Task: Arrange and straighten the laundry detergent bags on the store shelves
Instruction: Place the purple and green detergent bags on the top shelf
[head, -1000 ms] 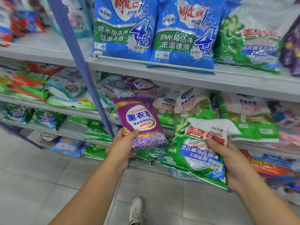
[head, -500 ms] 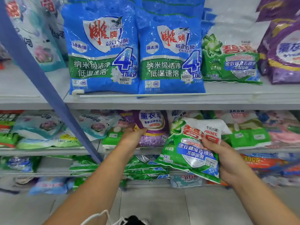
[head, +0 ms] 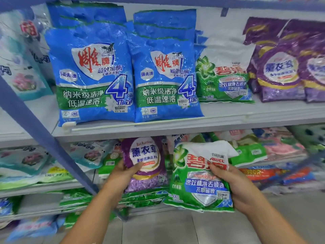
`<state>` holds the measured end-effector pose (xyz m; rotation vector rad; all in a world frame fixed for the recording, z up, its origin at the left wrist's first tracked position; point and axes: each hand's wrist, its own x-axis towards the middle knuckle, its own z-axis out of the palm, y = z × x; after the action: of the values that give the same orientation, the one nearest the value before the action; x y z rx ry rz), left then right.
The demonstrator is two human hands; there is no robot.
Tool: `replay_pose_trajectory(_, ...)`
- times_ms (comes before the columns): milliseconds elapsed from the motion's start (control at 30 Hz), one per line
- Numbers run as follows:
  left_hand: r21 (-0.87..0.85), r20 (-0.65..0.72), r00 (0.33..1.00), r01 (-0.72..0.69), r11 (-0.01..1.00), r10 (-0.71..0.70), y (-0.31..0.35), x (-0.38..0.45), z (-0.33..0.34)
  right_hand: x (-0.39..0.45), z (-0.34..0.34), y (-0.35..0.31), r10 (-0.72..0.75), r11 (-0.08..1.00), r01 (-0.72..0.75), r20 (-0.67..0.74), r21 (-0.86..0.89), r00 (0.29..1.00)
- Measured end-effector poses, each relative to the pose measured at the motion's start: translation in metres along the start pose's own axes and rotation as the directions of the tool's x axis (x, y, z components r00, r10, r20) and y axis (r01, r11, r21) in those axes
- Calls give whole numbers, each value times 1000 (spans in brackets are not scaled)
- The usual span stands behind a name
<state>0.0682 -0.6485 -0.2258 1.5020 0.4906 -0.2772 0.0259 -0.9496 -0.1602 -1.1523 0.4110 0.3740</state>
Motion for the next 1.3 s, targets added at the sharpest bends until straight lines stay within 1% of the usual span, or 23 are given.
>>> replay_pose_trajectory(67, -43, 28, 1000, -11, 999, 13, 7, -25, -2, -8, -3, -8, -27, 1000, 27, 27, -6, 999)
replay_pose_trajectory(167, -76, 141, 990, -21, 997, 32, 15, -62, -2, -23, -12, -21, -58, 997, 62, 82, -47, 995)
replay_pose_trajectory(233, -99, 179, 983, -19, 995, 37, 16, -82, 5, -34, -24, -31, -85, 994, 91, 109, -54, 990)
replay_pose_trajectory(333, -133, 124, 991, -36, 990, 53, 12, -112, 26, -52, -50, -48, -127, 989, 136, 145, -51, 981)
replay_pose_trajectory(433, -197, 23, 997, -68, 978, 74, 4, -142, 53, -74, -80, -64, -234, 967, 247, 179, -56, 956)
replay_pose_trajectory(500, -214, -15, 997, -79, 974, 78, 1, -162, 70, -88, -99, -75, -295, 951, 308, 178, -44, 939)
replay_pose_trajectory(533, -182, -25, 995, -101, 978, 98, 1, -173, 78, -94, -108, -82, -319, 944, 329, 173, -30, 932)
replay_pose_trajectory(633, 21, -62, 980, -189, 982, 190, 4, -202, 99, -101, -126, -104, -395, 914, 405, 181, -17, 901)
replay_pose_trajectory(667, 28, -60, 975, -211, 977, 212, 6, -210, 106, -102, -128, -113, -416, 904, 428, 190, -25, 890)
replay_pose_trajectory(733, -13, -58, 967, -251, 968, 250, 16, -220, 118, -97, -127, -133, -446, 888, 460, 217, -16, 868)
replay_pose_trajectory(867, -94, -91, 948, -314, 945, 306, 52, -214, 130, -74, -107, -175, -487, 866, 499, 234, 8, 841)
replay_pose_trajectory(933, -116, -106, 934, -353, 928, 342, 76, -204, 128, -58, -95, -197, -524, 845, 533, 247, 31, 815)
replay_pose_trajectory(1000, -145, -149, 906, -416, 898, 396, 97, -188, 121, -39, -84, -220, -565, 819, 572, 251, 49, 786)
replay_pose_trajectory(1067, -228, -166, 885, -463, 857, 434, 116, -170, 115, -15, -69, -242, -583, 803, 594, 274, 49, 765)
replay_pose_trajectory(1133, -297, -145, 874, -486, 822, 464, 136, -150, 113, 14, -56, -263, -565, 812, 583, 299, 36, 769)
replay_pose_trajectory(1167, -301, -136, 868, -495, 815, 477, 144, -140, 115, 27, -49, -269, -537, 830, 557, 296, 19, 790)
replay_pose_trajectory(1233, -314, -136, 860, -508, 802, 492, 161, -120, 118, 60, -40, -274, -467, 857, 507, 275, -95, 840)
replay_pose_trajectory(1267, -314, -128, 858, -510, 801, 497, 169, -110, 121, 77, -37, -272, -437, 846, 494, 271, -200, 858)
replay_pose_trajectory(1300, -313, -126, 860, -508, 803, 495, 176, -102, 125, 92, -36, -268, -422, 811, 488, 254, -324, 870)
